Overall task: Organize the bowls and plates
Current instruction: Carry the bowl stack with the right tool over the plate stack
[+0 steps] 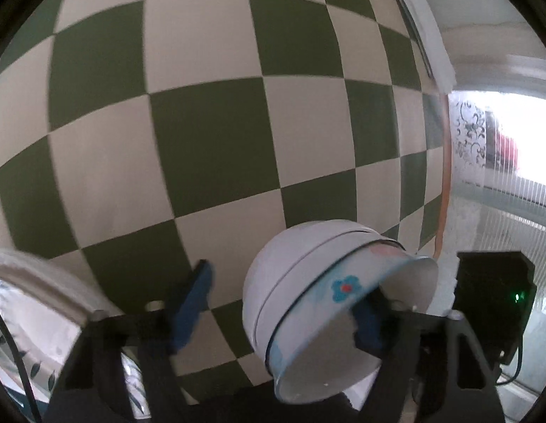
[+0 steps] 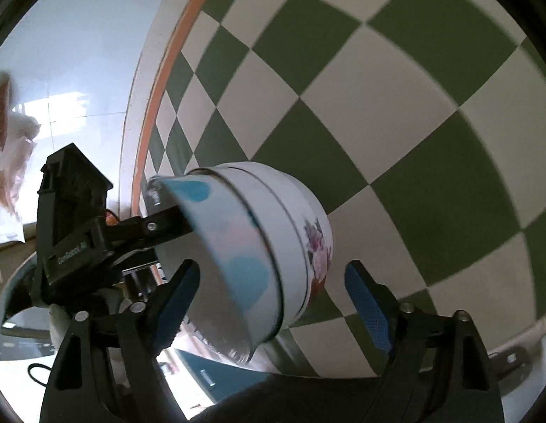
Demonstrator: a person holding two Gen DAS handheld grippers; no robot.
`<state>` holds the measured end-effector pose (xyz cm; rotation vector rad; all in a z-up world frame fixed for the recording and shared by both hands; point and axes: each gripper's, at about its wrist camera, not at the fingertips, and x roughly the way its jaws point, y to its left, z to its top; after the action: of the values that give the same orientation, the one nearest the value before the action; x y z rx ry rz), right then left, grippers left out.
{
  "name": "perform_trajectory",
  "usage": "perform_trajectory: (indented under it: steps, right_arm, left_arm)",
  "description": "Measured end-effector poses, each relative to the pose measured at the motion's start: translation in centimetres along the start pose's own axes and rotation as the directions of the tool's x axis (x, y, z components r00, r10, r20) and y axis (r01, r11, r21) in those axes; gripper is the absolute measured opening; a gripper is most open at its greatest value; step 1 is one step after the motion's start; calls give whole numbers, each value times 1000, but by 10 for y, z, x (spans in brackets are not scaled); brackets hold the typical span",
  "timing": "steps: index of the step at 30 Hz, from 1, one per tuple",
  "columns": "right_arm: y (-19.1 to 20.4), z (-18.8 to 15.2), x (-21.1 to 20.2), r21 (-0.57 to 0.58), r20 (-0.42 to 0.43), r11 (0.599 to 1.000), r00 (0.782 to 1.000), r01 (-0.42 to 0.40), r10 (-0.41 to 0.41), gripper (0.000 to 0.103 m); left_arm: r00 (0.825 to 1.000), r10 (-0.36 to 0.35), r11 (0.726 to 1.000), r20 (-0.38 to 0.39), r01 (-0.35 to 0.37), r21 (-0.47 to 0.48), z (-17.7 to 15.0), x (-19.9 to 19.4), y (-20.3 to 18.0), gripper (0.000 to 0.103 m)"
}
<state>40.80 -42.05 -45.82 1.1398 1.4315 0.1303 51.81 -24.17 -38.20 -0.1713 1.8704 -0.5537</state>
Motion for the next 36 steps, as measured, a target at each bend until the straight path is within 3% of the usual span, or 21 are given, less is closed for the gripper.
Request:
perform_trajectory:
  steps: [2, 4, 6, 13, 31, 36]
  right_arm:
    - [-4, 4, 9, 1, -6, 1000, 1000, -9, 9, 76]
    - [-6, 8, 16, 1, -12, 1000, 1000, -7, 7, 68]
    - [-9, 11, 22, -3, -14, 1000, 1000, 10, -10, 53]
    - [-3, 15, 23, -84, -7, 996, 1000, 21, -22, 51]
    - [46, 21, 32, -145, -66, 989, 998, 10, -19, 50]
    - [81, 16, 41, -207, -70, 978, 997, 24, -39, 49]
  left_arm:
    - [999, -32, 999, -22, 32, 14, 1, 6, -1, 47]
    - [1000, -26, 999, -6, 26, 41, -1, 5, -4, 46]
    - [1000, -13, 997, 9, 12, 79, -4, 5, -8, 46]
    - [998, 1, 988, 64, -11, 153, -12, 1, -13, 46]
    - [988, 1, 994, 153, -17, 104, -32, -41, -5, 46]
    - [981, -7, 997, 193, -8, 77, -41, -64, 6, 46]
